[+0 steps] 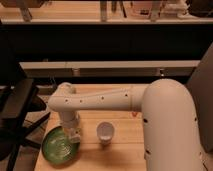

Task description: Place the bottle in the ceramic bowl

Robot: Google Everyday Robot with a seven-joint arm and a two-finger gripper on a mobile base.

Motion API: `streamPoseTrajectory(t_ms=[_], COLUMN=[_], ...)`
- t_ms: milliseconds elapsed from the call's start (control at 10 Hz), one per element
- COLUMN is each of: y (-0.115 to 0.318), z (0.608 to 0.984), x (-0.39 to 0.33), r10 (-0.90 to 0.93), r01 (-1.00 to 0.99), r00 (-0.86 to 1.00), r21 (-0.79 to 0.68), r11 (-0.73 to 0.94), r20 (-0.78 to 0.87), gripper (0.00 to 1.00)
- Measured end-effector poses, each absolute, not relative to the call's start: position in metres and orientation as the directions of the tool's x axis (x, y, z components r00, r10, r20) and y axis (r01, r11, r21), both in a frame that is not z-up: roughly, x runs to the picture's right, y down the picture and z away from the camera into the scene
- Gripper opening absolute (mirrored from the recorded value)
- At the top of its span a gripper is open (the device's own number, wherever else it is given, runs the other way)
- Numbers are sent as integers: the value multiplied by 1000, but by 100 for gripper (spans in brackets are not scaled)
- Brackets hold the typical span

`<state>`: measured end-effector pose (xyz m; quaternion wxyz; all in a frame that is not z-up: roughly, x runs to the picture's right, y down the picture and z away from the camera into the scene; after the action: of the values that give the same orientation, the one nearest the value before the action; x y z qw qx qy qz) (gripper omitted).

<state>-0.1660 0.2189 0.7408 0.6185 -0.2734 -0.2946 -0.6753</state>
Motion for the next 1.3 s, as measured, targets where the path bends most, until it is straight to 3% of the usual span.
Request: streamPoseTrajectory(t_ms=[700, 900, 1300], y=[226, 227, 229], z=[744, 745, 747], x=[-164, -165, -161], r10=[-675, -676, -675], r01=[995, 994, 994], r00=[-103, -105, -111], r21=[66, 72, 68], r11=[-79, -77, -89], r20=[731, 730, 730], gripper=[10, 21, 35])
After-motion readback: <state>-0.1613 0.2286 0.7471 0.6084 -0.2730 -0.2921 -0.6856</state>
